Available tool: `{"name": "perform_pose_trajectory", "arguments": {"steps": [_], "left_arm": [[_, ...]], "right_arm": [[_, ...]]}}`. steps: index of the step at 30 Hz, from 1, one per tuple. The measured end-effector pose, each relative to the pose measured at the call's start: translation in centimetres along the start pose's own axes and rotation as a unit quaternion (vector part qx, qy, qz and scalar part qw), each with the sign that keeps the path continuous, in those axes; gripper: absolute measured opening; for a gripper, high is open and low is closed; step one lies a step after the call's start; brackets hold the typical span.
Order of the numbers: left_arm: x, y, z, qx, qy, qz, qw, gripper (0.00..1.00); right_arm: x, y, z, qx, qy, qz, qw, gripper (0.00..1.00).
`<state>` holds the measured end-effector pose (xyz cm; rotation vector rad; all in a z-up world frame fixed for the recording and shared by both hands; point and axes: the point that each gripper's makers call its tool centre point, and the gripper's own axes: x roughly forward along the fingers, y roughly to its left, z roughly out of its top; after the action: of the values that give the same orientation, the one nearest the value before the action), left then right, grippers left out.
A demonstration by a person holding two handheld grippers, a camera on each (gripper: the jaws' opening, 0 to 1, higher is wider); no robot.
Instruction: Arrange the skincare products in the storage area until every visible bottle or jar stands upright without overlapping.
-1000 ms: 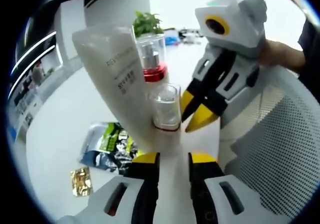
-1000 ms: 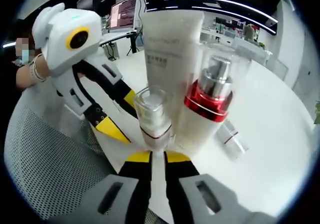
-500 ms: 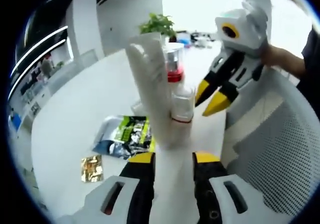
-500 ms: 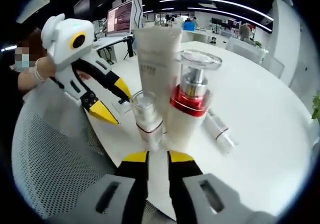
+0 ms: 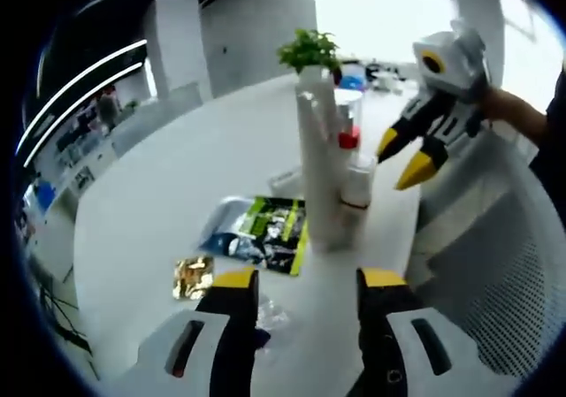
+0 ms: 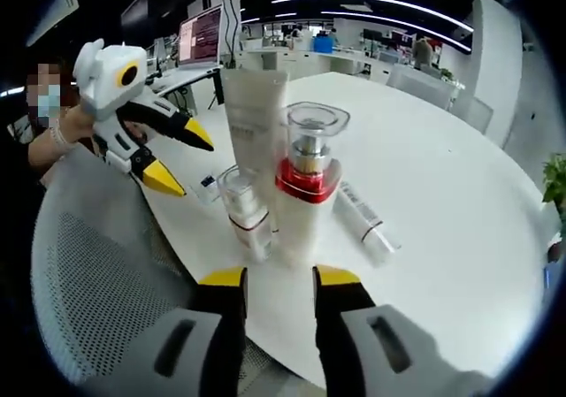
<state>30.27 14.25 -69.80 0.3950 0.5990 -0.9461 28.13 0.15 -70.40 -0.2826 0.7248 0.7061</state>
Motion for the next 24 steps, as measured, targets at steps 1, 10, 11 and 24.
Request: {"name": "perform_pose_trajectory", "arguments": {"steps": [1,10,11,24], "left_arm": [[-0.1,0.1,0.0,0.0,-0.001,0.003,1.0,0.44],[-1.6,0.8,-0.5,-0.02,-0.003,0.025,0.9995,0.56],[-1.8,0.9,-0.6,-0.022,-0.003,0.027,0.9994,0.57],[-3.7,2.0,-1.0,-0.039,0.004,0.053,0.9978,0.74]], "right_arm": [[-0.1,0.0,0.0,0.0,0.0,-0.002,1.0,0.33],[-0.7,-0.3,0.3,-0.015,0.0,-0.009,0.9998,0.49],[-0.8,-0.4,0.4,-0.016,0.0,-0.01,0.9998,0.51],[-1.5,-0.8,1.0,-0.025,-0.005,-0.015,0.9996,0.75]]}}
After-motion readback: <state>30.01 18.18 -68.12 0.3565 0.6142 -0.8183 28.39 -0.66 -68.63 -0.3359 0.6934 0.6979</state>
